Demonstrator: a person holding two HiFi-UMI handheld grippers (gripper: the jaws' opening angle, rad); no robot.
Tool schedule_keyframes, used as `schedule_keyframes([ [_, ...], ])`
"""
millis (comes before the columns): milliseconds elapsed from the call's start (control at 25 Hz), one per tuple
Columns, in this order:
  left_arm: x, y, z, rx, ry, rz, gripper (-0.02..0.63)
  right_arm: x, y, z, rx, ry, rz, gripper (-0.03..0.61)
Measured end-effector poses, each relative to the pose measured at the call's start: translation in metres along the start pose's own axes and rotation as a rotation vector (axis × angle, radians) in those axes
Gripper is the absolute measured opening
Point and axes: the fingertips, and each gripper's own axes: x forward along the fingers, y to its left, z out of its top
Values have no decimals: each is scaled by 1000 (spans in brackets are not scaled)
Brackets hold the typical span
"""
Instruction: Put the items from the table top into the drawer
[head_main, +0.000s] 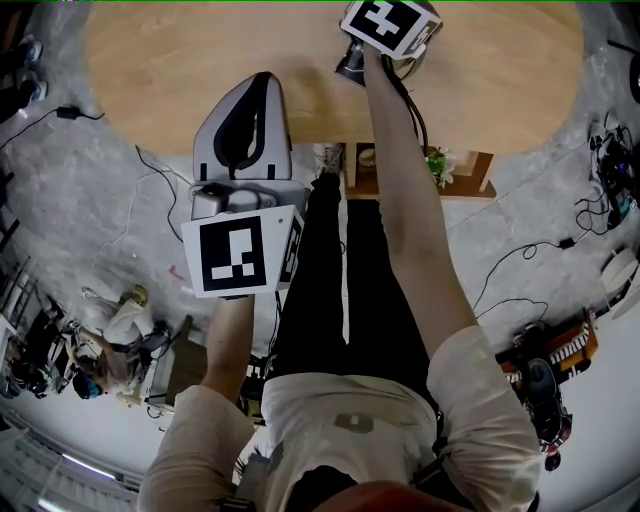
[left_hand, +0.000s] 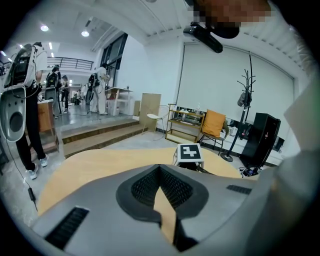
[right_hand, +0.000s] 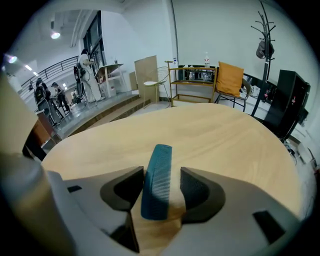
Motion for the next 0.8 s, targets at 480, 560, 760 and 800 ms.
schedule_keyframes([
  [480, -12, -10, -8, -6, -7, -10, 8, -16, -6, 4, -62, -5, 74, 156],
  [560, -15, -8, -9, -3, -7, -4, 8, -25, -6, 10, -72, -34, 80, 155],
  [760, -21, -4, -7, -8, -19, 11, 8, -64, -2, 36, -109, -167, 132, 155],
  [800, -22, -6, -6, -11, -23, 11, 8, -79, 2, 44, -123, -219, 156, 155],
])
